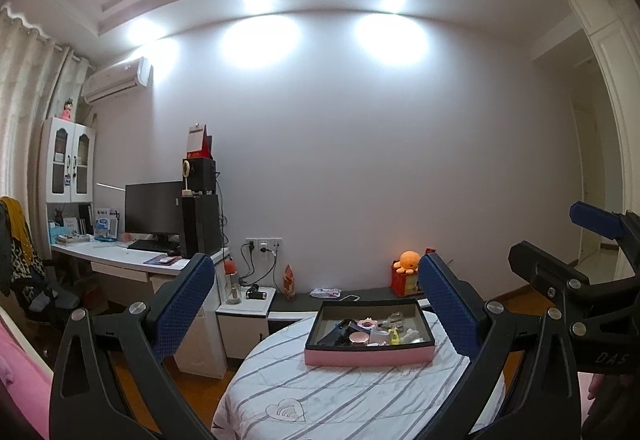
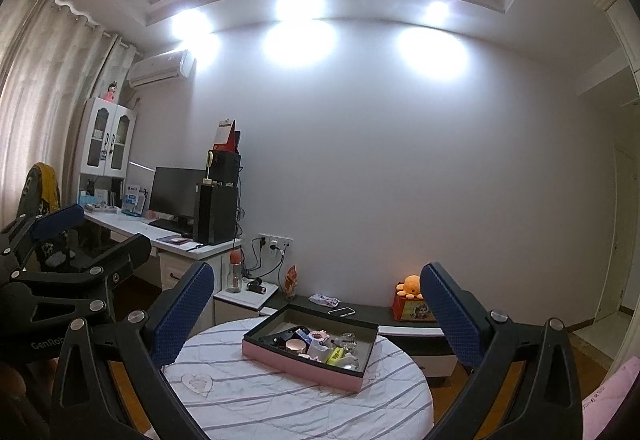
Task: Organize rigid objects
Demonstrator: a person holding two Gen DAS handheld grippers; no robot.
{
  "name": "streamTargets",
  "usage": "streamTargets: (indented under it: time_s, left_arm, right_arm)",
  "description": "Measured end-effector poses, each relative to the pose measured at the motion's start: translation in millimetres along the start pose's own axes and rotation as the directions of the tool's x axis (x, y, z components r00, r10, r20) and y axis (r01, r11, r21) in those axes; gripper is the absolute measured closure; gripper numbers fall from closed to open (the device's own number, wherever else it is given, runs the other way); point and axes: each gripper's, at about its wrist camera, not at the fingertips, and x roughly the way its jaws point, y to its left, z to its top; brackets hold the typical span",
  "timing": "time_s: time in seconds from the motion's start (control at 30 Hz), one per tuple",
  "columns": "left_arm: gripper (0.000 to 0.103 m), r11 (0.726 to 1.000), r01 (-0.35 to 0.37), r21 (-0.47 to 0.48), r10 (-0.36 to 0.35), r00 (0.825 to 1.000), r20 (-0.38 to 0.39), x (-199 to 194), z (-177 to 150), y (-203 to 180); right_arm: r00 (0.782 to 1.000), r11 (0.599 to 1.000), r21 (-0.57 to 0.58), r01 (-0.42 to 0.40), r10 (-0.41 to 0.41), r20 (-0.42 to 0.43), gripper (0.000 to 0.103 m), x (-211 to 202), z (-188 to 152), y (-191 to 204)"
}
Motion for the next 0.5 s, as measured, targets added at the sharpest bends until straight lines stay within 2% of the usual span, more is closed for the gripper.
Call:
streamTargets:
  time_s: [0.5]
  left_arm:
    - [0.0,0.999,-0.028,0.03,0.028,0.999,-0.022,3.4,-4.2,-1.4]
  right_arm:
    - [0.999,1.0,0.018,-0.016,0.017,-0.031,0.0,7.9,-8.5,-1.1]
